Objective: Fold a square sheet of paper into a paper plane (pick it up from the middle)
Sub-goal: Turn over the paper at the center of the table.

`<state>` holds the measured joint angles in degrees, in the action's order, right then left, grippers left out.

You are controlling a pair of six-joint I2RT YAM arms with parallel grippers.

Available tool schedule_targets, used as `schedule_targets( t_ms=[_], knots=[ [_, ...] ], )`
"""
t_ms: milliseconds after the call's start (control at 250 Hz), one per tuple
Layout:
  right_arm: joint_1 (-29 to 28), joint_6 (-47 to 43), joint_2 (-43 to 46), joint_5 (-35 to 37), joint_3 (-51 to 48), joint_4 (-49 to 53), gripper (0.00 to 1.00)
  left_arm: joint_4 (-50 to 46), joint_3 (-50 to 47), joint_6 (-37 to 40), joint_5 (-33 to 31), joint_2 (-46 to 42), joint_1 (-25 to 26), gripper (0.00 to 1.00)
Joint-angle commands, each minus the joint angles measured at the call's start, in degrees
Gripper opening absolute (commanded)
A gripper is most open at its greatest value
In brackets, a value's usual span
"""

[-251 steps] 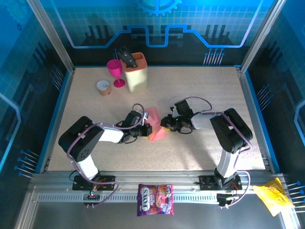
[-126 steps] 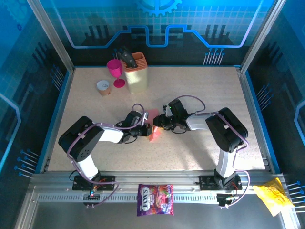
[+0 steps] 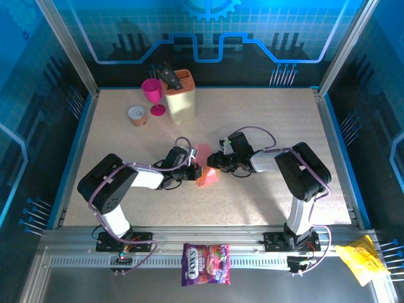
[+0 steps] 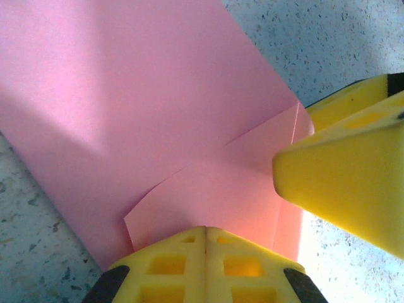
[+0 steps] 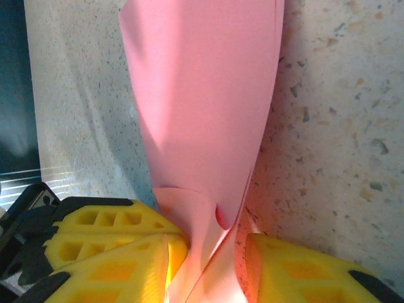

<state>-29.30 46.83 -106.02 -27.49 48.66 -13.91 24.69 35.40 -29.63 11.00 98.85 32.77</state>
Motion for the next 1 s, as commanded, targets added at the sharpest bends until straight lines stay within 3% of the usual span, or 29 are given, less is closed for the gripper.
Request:
schedule_targets(
  t_ms=[0,352,659,995],
  knots=[
    [0.65,-2.27,0.96,-3.09,-0.7,-0.95,0.36,-3.59,-1.21,0.53,0.69,1.26,-0.43,0.0],
    [1.0,-1.48,2.27,-4.65,-2.79,-3.92,0.26,-4.21,-0.84,0.79,0.74,1.41,-0.43,0.0],
    [1.36,0.47,4.69,-4.78,-6.59,-6.74,0.35,-4.04,-0.76,0.95,0.74,1.78,-0.43,0.0],
    [1.09,1.39,-1.06,-3.61,-1.57,-5.57,0.36,-3.83,-0.36,0.62,1.26,2.73,-0.43,0.0]
  ],
)
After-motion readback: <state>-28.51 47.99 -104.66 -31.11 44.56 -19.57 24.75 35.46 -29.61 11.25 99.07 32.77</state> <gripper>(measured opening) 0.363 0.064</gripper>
